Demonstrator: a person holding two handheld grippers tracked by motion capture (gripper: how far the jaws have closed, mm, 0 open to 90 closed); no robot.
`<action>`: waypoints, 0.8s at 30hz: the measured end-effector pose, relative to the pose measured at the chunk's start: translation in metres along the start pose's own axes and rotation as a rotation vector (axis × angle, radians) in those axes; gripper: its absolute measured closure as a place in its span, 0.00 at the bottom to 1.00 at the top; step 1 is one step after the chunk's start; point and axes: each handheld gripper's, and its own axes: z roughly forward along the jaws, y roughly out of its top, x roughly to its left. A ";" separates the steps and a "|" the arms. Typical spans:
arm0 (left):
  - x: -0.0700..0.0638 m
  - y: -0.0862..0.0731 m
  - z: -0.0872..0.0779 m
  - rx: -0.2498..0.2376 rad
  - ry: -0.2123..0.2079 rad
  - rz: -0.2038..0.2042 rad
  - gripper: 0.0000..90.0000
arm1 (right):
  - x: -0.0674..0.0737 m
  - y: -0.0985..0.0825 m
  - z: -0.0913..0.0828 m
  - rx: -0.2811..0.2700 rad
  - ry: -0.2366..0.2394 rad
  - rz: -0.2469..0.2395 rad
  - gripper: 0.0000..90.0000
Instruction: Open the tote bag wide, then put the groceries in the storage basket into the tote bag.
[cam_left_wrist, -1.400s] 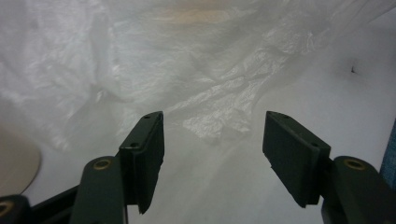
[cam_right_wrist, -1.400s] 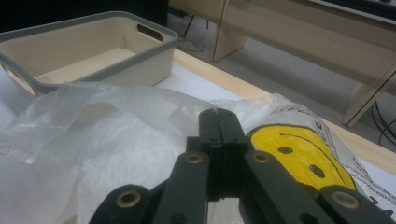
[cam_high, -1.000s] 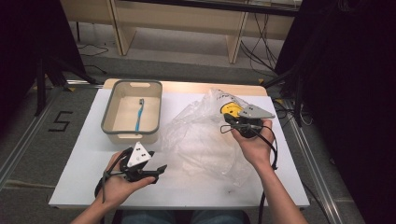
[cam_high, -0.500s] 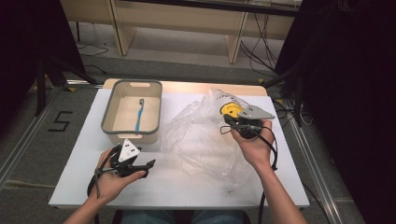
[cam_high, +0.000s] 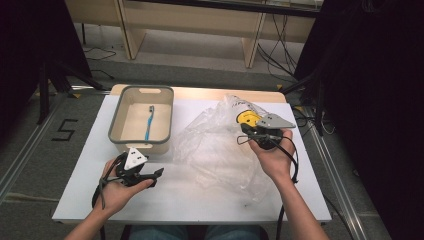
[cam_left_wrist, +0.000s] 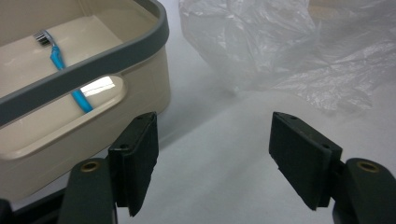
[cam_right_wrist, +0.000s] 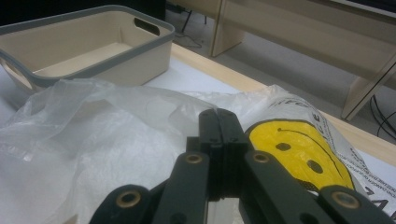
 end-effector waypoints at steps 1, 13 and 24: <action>0.001 0.000 0.000 -0.002 0.004 -0.005 0.36 | 0.000 0.000 0.000 0.001 -0.001 -0.001 1.00; 0.006 -0.001 0.000 0.003 0.025 -0.011 0.36 | 0.000 -0.001 0.000 0.005 -0.001 0.002 1.00; 0.006 0.000 0.001 0.004 0.025 -0.002 0.36 | 0.000 -0.002 -0.001 0.013 -0.001 0.008 1.00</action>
